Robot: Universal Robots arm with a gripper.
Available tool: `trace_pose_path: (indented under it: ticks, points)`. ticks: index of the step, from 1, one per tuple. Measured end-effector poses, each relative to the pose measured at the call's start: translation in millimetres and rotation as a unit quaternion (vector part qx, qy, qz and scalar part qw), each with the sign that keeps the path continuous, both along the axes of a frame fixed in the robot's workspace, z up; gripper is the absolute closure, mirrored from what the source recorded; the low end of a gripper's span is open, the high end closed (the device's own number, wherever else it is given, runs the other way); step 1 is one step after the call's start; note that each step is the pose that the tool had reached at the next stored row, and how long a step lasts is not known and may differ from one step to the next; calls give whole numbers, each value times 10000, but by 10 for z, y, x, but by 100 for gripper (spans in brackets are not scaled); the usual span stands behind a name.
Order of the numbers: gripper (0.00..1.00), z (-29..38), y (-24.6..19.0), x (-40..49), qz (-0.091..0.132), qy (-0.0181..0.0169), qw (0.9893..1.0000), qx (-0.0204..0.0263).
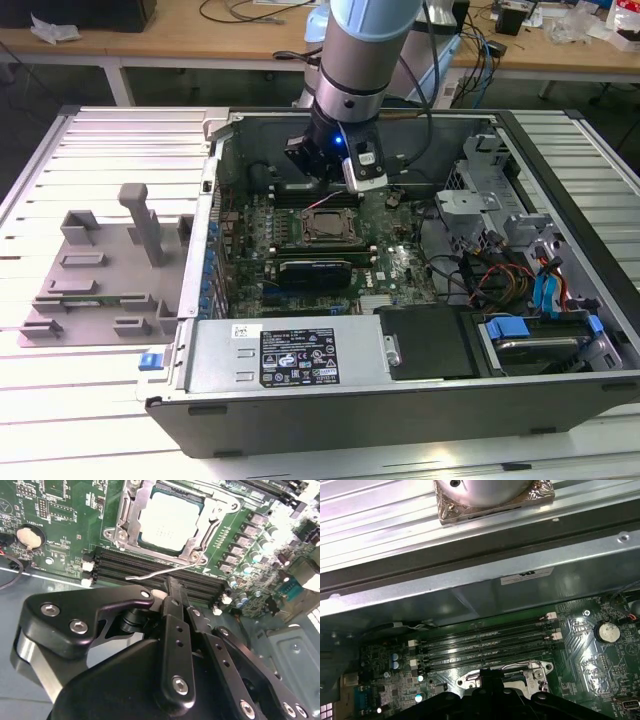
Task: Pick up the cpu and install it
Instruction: 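Install the first cpu locking lever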
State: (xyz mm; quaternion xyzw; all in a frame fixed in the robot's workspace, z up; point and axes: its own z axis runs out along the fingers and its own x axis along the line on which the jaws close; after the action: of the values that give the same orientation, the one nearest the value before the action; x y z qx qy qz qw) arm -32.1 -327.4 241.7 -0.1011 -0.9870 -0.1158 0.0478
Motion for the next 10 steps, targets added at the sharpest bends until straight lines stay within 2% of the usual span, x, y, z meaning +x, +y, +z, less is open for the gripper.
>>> trace_pose_path:
  ticks: [2,4,5,7,8,10]
  points:
    - [89,-19,-1,-7,0,-50,10000,-1]
    - [89,-20,0,-7,0,-53,10000,-4]
    - [89,-30,1,-8,-1,-77,10000,-2]
    - [89,-40,-1,-10,8,-140,9999,-4]
    - [89,-53,0,-12,17,-208,9998,-3]
    - [89,-90,1,-29,31,-275,9996,-3]
